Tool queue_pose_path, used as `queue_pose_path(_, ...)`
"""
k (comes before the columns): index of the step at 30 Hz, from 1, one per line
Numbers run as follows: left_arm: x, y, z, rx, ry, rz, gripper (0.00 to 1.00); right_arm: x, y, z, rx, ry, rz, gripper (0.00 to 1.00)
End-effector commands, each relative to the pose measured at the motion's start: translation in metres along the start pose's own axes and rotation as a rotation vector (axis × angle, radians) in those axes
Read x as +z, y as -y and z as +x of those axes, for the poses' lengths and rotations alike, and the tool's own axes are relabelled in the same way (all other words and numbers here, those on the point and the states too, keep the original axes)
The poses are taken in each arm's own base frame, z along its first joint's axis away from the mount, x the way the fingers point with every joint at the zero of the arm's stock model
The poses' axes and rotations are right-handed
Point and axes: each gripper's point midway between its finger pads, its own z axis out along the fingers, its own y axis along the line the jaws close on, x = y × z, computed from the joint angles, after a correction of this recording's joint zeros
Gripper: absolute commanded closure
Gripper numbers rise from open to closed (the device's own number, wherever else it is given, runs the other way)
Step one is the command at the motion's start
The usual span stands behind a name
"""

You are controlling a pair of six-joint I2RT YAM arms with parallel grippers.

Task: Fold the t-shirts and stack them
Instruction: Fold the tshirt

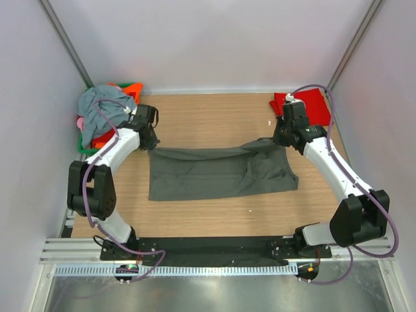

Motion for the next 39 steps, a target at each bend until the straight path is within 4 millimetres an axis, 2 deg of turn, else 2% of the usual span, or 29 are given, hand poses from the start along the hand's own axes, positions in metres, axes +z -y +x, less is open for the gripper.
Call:
queue_pose_path(1, -0.018, 0.0, -0.005, 0.005, 0.032, 0.035, 1.0, -0.016, 0.005, -0.005, 0.022, 0.05, 0.018, 0.99)
queue_pose_path(6, -0.021, -0.008, 0.007, 0.011, 0.001, 0.015, 1.0, -0.023, 0.017, 0.014, 0.051, 0.038, 0.049, 0.99)
queue_pose_path(7, -0.021, -0.01, 0.01, 0.01, -0.006, 0.009, 0.98, -0.024, 0.019, 0.02, 0.055, 0.027, 0.053, 0.98)
queue_pose_path(8, -0.021, -0.012, 0.011, 0.013, -0.011, 0.001, 0.93, -0.025, 0.02, 0.025, 0.075, 0.02, 0.056, 0.94)
queue_pose_path(9, -0.024, -0.016, 0.014, 0.017, -0.024, -0.016, 0.79, -0.023, 0.024, 0.037, 0.083, -0.003, 0.066, 0.71)
queue_pose_path(10, -0.026, -0.019, 0.014, 0.02, -0.027, -0.027, 0.77, -0.028, 0.027, 0.041, 0.097, 0.0, 0.075, 0.52)
queue_pose_path(11, -0.029, -0.021, 0.014, 0.02, -0.025, -0.041, 0.75, -0.029, 0.031, 0.046, 0.123, 0.0, 0.091, 0.39)
queue_pose_path(12, -0.036, -0.029, 0.011, 0.017, -0.015, -0.073, 0.59, -0.029, 0.038, 0.053, 0.135, -0.002, 0.121, 0.28)
queue_pose_path(13, -0.041, -0.033, 0.009, 0.013, -0.007, -0.085, 0.49, -0.036, 0.048, 0.051, 0.149, 0.026, 0.167, 0.26)
queue_pose_path(14, -0.046, -0.035, 0.006, 0.009, 0.006, -0.093, 0.4, -0.039, 0.054, 0.051, 0.171, 0.045, 0.198, 0.26)
queue_pose_path(17, -0.068, -0.043, -0.005, -0.008, 0.054, -0.105, 0.33, -0.049, 0.061, 0.043, 0.182, 0.093, 0.226, 0.26)
queue_pose_path(20, -0.083, -0.041, -0.013, -0.025, 0.089, -0.068, 0.33, -0.049, 0.052, 0.035, 0.188, 0.1, 0.183, 0.26)
queue_pose_path(23, -0.083, -0.03, -0.01, -0.034, 0.078, -0.002, 0.35, -0.041, 0.028, 0.035, 0.195, 0.069, 0.069, 0.3)
queue_pose_path(26, -0.07, -0.016, 0.001, -0.035, 0.038, 0.049, 0.36, -0.024, 0.012, 0.049, 0.21, 0.003, 0.002, 0.33)
queue_pose_path(28, -0.056, -0.008, 0.013, -0.035, -0.004, 0.058, 0.37, -0.009, 0.008, 0.063, 0.229, -0.054, 0.002, 0.34)
queue_pose_path(29, -0.044, -0.004, 0.02, -0.032, -0.031, 0.06, 0.38, 0.0, 0.009, 0.074, 0.226, -0.089, 0.01, 0.35)
queue_pose_path(33, -0.018, 0.015, 0.04, -0.012, -0.089, 0.081, 0.39, 0.025, 0.011, 0.095, 0.229, -0.162, 0.042, 0.35)
queue_pose_path(35, -0.01, 0.031, 0.046, 0.015, -0.106, 0.105, 0.4, 0.036, 0.013, 0.101, 0.223, -0.191, 0.059, 0.34)
queue_pose_path(36, 0.004, 0.032, 0.058, 0.038, -0.142, 0.07, 0.41, 0.045, 0.014, 0.108, 0.219, -0.219, 0.072, 0.34)
queue_pose_path(39, 0.018, 0.043, 0.073, 0.079, -0.185, 0.051, 0.43, 0.06, 0.01, 0.113, 0.219, -0.247, 0.076, 0.34)
